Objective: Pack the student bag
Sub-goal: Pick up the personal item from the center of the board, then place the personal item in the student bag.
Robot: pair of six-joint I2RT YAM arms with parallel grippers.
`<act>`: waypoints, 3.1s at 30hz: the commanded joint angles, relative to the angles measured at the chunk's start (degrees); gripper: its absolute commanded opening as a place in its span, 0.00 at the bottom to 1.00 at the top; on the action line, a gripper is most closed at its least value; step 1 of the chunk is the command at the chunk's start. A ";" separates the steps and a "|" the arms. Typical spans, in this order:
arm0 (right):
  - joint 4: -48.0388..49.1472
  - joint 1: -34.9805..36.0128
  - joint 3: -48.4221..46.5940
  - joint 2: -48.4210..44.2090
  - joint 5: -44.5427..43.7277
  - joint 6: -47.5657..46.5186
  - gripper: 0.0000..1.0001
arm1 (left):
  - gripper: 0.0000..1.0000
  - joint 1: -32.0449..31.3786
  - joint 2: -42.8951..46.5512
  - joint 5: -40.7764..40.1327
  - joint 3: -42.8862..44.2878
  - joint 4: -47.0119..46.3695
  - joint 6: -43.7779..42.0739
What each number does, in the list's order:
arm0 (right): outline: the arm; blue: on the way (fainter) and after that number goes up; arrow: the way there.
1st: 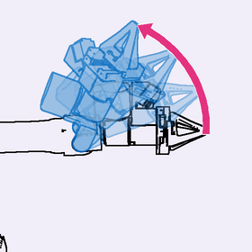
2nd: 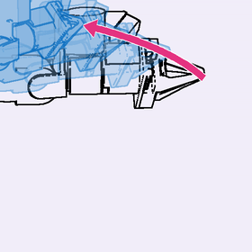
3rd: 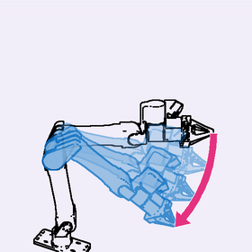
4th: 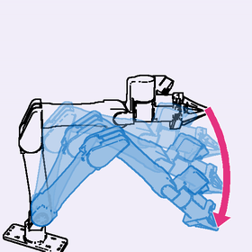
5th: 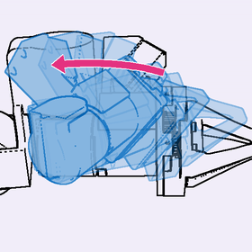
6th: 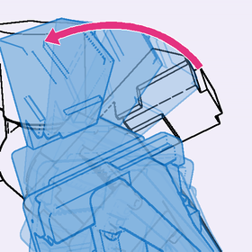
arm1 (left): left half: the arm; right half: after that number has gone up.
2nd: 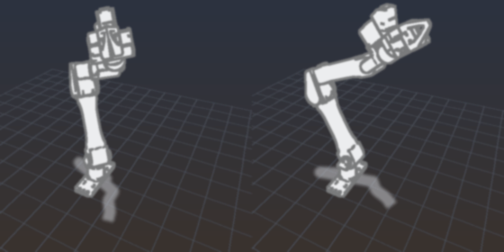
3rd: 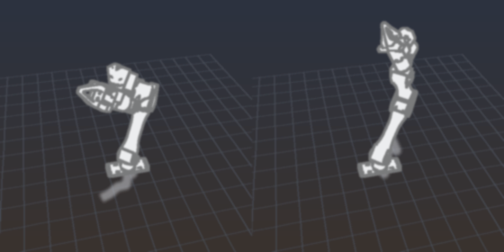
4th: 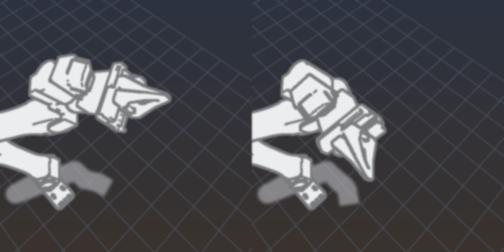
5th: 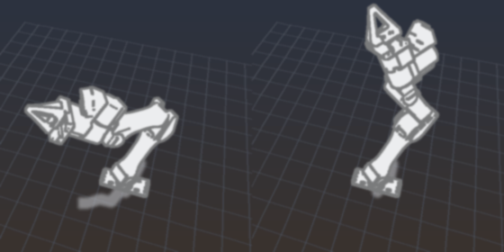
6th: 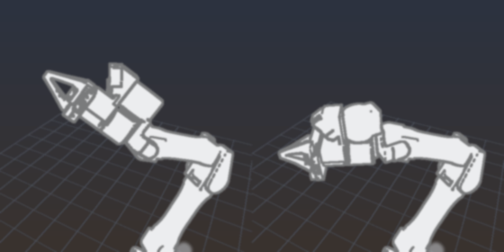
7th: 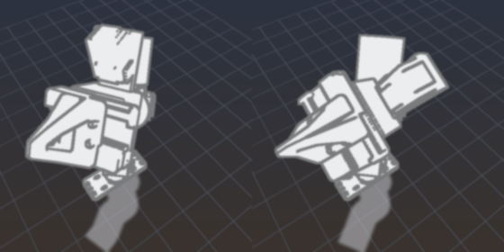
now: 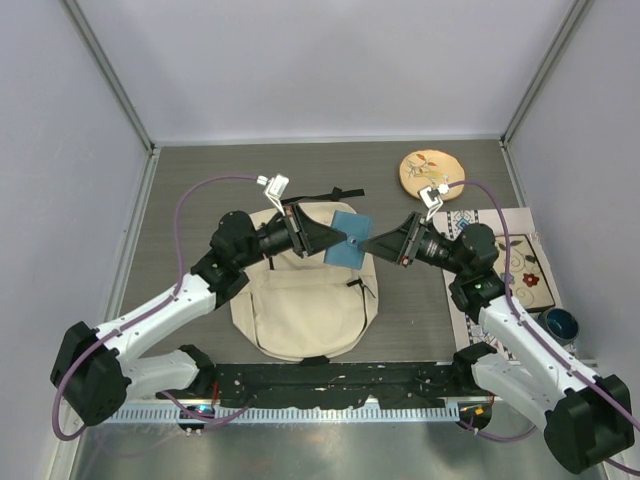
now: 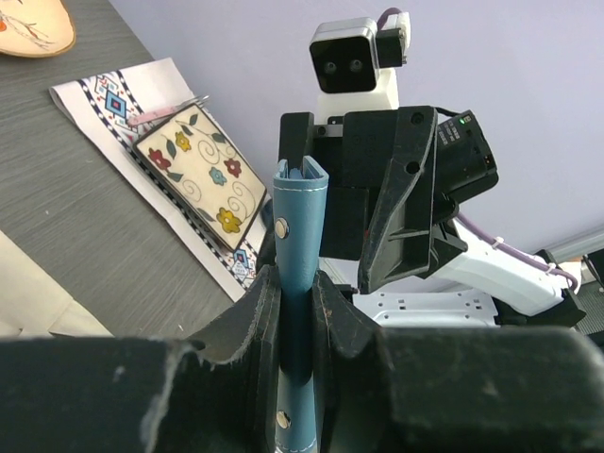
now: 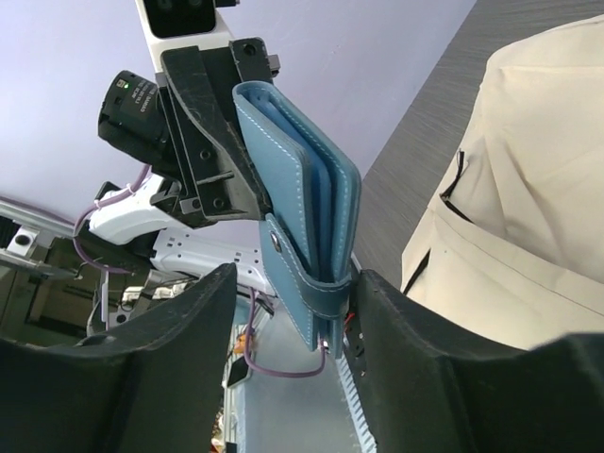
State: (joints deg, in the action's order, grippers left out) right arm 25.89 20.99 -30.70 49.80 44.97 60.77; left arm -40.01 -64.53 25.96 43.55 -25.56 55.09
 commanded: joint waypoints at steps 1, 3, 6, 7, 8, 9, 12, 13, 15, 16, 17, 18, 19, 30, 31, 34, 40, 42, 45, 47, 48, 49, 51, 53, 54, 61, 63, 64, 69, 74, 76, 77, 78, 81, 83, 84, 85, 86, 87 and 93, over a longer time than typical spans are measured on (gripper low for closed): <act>7.41 1.24 0.02 1.26 -0.59 2.24 0.55 | 0.20 -0.07 -0.33 0.32 -0.22 -5.37 0.98; 9.52 1.59 0.20 2.14 -0.41 2.94 0.48 | 0.20 -0.07 -0.59 0.32 -0.39 -5.81 1.33; 11.99 1.77 0.55 3.11 -0.41 4.35 0.34 | 0.20 -0.07 -0.94 0.59 -0.40 -5.90 1.51; 13.99 1.86 1.07 3.28 -0.50 5.40 0.28 | 0.20 0.02 -1.03 0.67 -0.40 -5.90 1.51; 14.97 1.77 1.34 3.46 -0.50 6.19 0.23 | 0.20 0.02 -1.03 0.76 -0.48 -6.08 1.60; 15.68 1.86 1.60 3.98 -0.50 6.72 0.18 | 0.21 0.02 -1.21 0.76 -0.48 -5.99 1.69; 15.95 1.86 2.57 3.64 -2.15 6.64 0.05 | 0.48 -0.07 -1.04 -0.29 -0.57 -3.89 0.90; 13.86 1.94 2.83 3.11 -3.04 6.20 0.02 | 0.59 -0.07 -0.42 -1.94 -0.22 -2.14 0.20; 9.64 1.95 3.19 0.93 -7.06 3.22 0.01 | 0.78 -0.07 0.63 -4.85 0.83 7.24 -3.38; 4.05 1.86 3.19 0.13 -8.92 1.91 0.01 | 0.82 -0.07 1.25 -7.30 2.05 11.02 -4.54; 0.51 1.94 3.10 -0.75 -10.85 -1.41 0.01 | 0.85 0.02 2.82 -13.50 2.85 20.02 -5.60; -3.26 1.95 2.93 -2.93 -15.57 -3.01 0.01 | 0.92 -0.07 3.27 -17.91 3.81 25.07 -7.26; -10.52 1.86 2.92 -3.91 -18.05 -4.33 0.01 | 0.93 -0.07 3.71 -21.87 6.09 30.17 -8.32; -20.09 1.95 6.44 -7.00 -26.08 -5.49 0.01 | 0.85 -0.33 -7.70 -35.36 19.20 58.43 -10.97; -20.09 1.95 6.44 -6.74 -26.07 -5.49 0.01 | 0.85 -0.94 -8.50 -35.19 19.55 58.35 -9.93; -19.91 1.95 5.91 -6.65 -26.42 -5.58 0.01 | 0.83 -3.22 -11.84 -36.06 21.22 59.13 -8.60; -19.65 2.03 5.47 -5.95 -26.87 -5.84 0.01 | 0.83 -6.13 -16.06 -41.85 23.95 64.94 -2.72; -19.04 1.95 5.56 -5.68 -26.34 -5.58 0.01 | 0.82 -6.13 -16.15 -43.26 22.99 64.85 -0.35; -18.60 2.03 5.56 -5.50 -26.16 -5.49 0.01 | 0.82 -6.13 -16.33 -45.02 22.72 64.41 1.15; -18.33 1.95 5.65 -5.42 -26.25 -5.58 0.01 | 0.82 -6.13 -17.73 -45.64 23.68 64.58 1.34; -18.16 1.86 5.65 -5.33 -26.16 -5.58 0.01 | 0.82 -6.13 -18.43 -45.90 24.12 65.37 1.42; -18.07 1.94 5.65 -5.24 -26.16 -5.66 0.01 | 0.81 -6.13 -19.22 -46.08 24.65 65.81 1.34; -17.98 1.95 5.74 -4.98 -26.07 -5.75 0.01 | 0.80 -6.22 -21.42 -46.17 25.88 66.95 1.69; -17.80 1.95 5.91 -4.71 -25.90 -5.84 0.01 | 0.78 -6.13 -22.65 -45.38 25.88 66.61 2.21; -17.54 1.95 5.91 -4.71 -25.81 -5.75 0.01 | 0.78 -6.13 -23.00 -45.55 25.62 66.17 2.39; -16.84 1.95 6.00 -4.36 -25.37 -5.84 0.01 | 0.75 -6.22 -25.99 -46.52 25.97 65.64 2.74; -16.57 1.95 6.18 -4.19 -25.37 -5.84 0.01 | 0.71 -6.22 -28.00 -46.52 26.76 66.42 2.48; -16.40 1.95 6.18 -4.01 -25.37 -5.93 0.01 | 0.67 -6.13 -28.54 -46.52 27.11 66.78 2.30; -16.22 1.95 6.26 -4.18 -25.63 -6.19 0.01 | 0.57 -6.13 -32.14 -46.87 29.92 69.85 0.72; -16.40 1.95 6.35 -4.10 -25.55 -6.54 0.01 | 0.38 -6.13 -32.85 -47.23 30.01 69.77 -0.33; -16.48 1.95 6.35 -4.01 -25.28 -6.72 0.01 | 0.26 -6.13 -33.29 -47.14 30.10 69.77 -0.68; -16.40 1.95 6.35 -4.01 -25.20 -6.81 0.01 | 0.21 -6.13 -33.55 -47.05 30.28 69.86 -0.86; -16.48 2.03 6.35 -3.92 -25.11 -6.72 0.01 | 0.15 -6.13 -33.47 -47.05 30.28 69.86 -0.95; -16.49 1.95 6.44 -4.10 -24.58 -6.72 0.01 | 0.00 -6.13 -33.20 -47.57 30.19 69.51 -1.30; -16.49 1.86 6.62 -4.18 -23.88 -6.55 0.01 | 0.00 -6.13 -32.94 -47.93 30.54 69.68 -1.65; -16.49 1.94 6.62 -4.27 -23.62 -6.54 0.01 | 0.00 -6.13 -32.85 -48.01 30.72 69.60 -1.83; -16.49 1.95 6.96 -4.53 -23.44 -6.37 0.01 | 0.00 -6.05 -32.76 -48.02 31.24 69.68 -2.09; -16.49 1.95 7.14 -4.71 -23.18 -6.28 0.01 | 0.00 -6.05 -32.50 -48.02 31.42 69.68 -2.44; -16.31 1.95 7.32 -4.97 -23.00 -6.11 0.01 | 0.00 -6.13 -32.06 -48.19 31.77 69.51 -2.53; -15.08 1.95 10.04 -8.04 -21.59 -3.03 0.01 | 0.00 -5.26 -29.51 -48.46 34.84 68.89 -4.11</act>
State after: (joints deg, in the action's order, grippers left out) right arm 6.46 22.76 -21.89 44.75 21.80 55.75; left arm -45.98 -95.88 -22.04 74.59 47.07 52.21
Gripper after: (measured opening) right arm 0.162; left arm 0.009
